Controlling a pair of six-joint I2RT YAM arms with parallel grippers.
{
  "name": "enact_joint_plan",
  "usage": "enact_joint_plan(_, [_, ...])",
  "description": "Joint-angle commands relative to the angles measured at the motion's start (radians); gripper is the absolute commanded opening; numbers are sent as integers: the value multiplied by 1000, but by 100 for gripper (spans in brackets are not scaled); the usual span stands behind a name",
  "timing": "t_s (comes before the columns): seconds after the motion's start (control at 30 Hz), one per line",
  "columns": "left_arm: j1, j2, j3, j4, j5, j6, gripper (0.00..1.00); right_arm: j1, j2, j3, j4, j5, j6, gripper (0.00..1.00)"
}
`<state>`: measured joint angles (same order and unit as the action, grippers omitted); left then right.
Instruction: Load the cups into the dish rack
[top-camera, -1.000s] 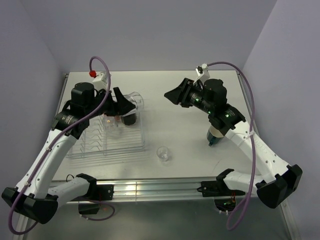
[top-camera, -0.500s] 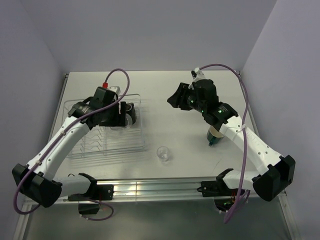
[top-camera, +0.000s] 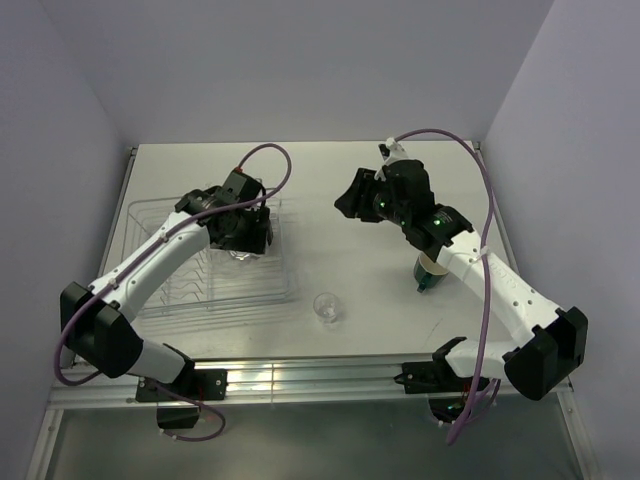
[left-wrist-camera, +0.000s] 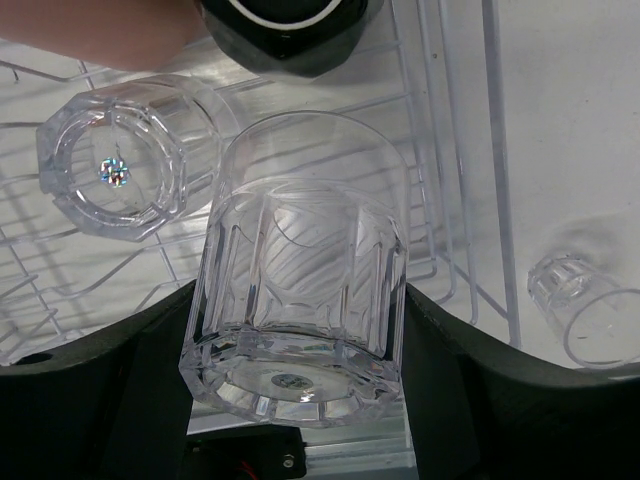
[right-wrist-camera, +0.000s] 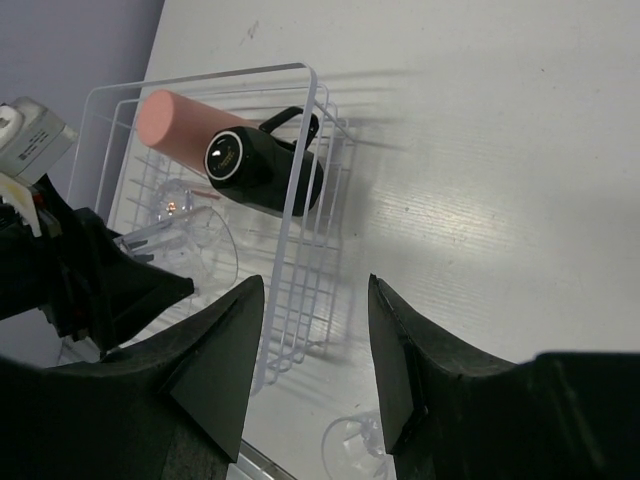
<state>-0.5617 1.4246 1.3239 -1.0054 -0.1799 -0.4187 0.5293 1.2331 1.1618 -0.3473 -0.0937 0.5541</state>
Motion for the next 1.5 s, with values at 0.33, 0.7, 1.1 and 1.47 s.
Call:
enact_joint_plan(0.33, [-7,131,44,90,3,35,0,-6,9,-20,18,35,-40,54])
enact_joint_plan(0.7, [-7,220,38,106,-1,44,0,-11,17,-33,22,35,-48,53])
enact_joint_plan(1.1, [-6,270,9,134,-10,43,5,-18,35,-34,27,29,-52,53])
enact_joint_plan(1.47, [0,290,-2,146,-24,40,31,-20,51,-24,25,20,-56,53])
